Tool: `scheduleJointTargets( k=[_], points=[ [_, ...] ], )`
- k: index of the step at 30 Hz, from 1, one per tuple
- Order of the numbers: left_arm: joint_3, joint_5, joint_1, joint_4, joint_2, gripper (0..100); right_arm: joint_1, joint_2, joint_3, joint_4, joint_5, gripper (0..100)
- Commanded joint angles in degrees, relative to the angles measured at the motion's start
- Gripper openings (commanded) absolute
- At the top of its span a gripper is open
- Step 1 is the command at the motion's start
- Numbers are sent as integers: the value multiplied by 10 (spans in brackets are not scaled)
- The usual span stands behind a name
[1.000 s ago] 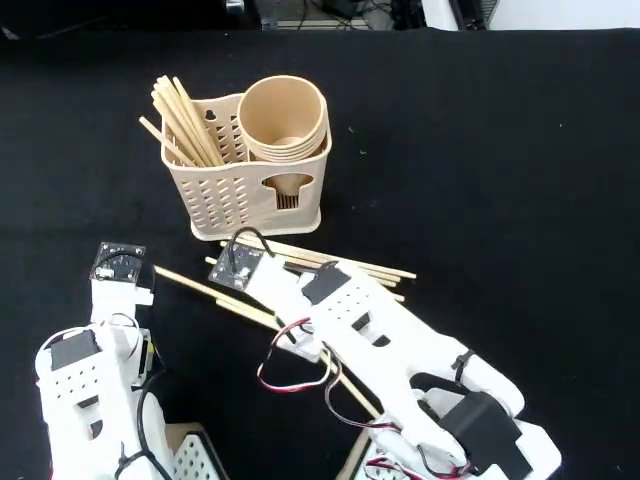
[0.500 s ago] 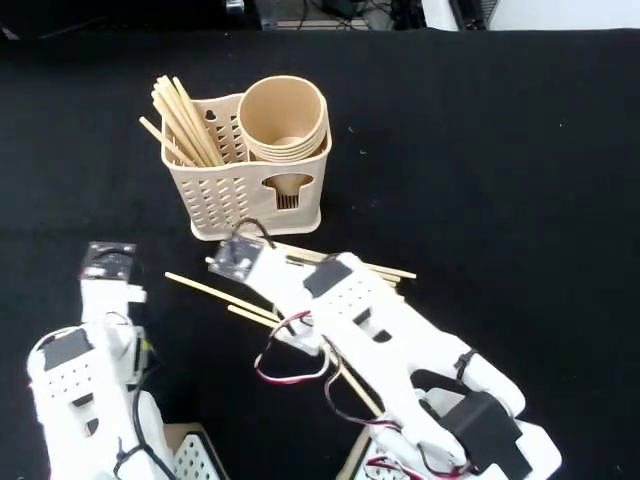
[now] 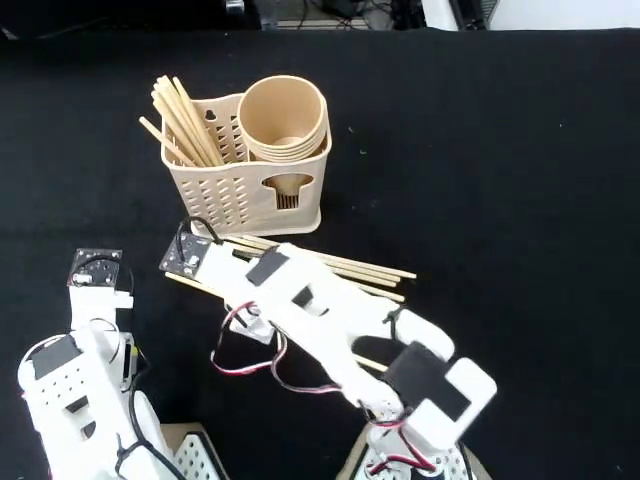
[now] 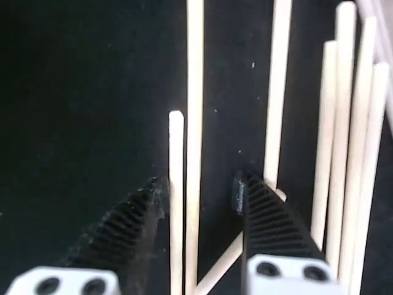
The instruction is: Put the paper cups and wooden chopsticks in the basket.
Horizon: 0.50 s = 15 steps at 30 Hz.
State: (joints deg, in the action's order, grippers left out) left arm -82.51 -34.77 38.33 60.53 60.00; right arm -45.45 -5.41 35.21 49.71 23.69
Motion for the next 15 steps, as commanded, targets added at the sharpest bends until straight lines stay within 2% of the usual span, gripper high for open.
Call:
scheduleJointTargets(
  k=[1,3,6,11,15],
  points=[
    [0,-7,2,-14,4,144,-6,-15,-30,-10,-4,183],
    [0,-7,2,-13,4,145,-6,-17,-30,-7,-1,159],
    [0,-7,2,-13,4,145,-5,-17,-30,-7,0,13],
    [0,-7,2,-13,4,145,1,-3,-36,-2,-4,14],
    [0,-7,2,-13,4,145,3,67,-56,40,-4,12]
  ],
)
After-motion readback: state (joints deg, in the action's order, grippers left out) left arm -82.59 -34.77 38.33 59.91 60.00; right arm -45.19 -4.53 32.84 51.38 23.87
